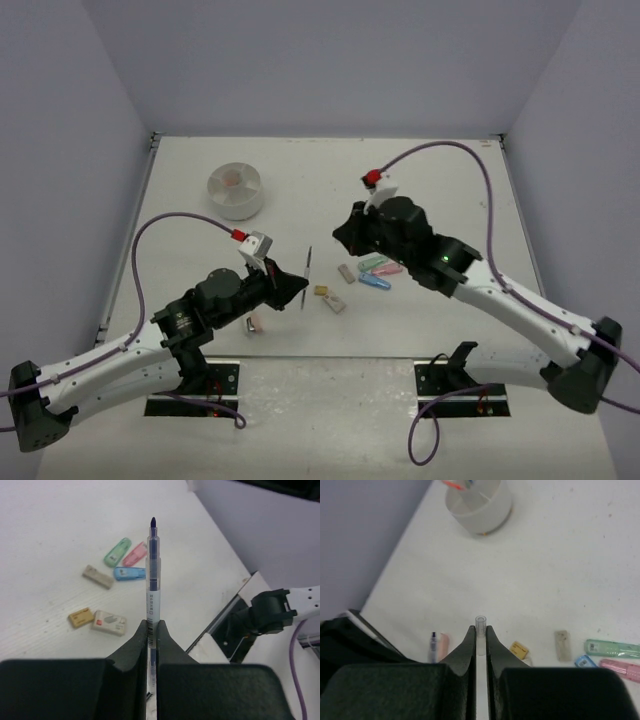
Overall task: Sort the stationery into containers
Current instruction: Pick up the pen cap from the center of the board, then close the pen cap on the pen.
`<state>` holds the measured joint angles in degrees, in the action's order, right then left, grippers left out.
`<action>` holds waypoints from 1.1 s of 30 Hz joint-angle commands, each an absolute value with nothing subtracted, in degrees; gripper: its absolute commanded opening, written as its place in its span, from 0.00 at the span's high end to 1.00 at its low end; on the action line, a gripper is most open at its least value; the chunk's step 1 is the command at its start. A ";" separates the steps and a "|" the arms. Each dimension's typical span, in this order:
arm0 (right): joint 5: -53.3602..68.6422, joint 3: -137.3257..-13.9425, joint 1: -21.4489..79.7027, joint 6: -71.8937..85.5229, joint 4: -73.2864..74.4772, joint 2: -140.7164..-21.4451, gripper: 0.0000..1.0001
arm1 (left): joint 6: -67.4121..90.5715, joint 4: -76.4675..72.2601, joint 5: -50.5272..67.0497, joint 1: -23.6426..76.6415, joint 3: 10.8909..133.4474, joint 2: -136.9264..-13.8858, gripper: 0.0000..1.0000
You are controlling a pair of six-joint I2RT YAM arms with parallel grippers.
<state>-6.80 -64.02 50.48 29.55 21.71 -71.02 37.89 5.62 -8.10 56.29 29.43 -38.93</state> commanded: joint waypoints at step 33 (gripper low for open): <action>13.13 -46.04 49.92 34.80 -13.37 -45.55 1.00 | 40.44 -42.39 16.89 56.34 21.81 -46.34 1.00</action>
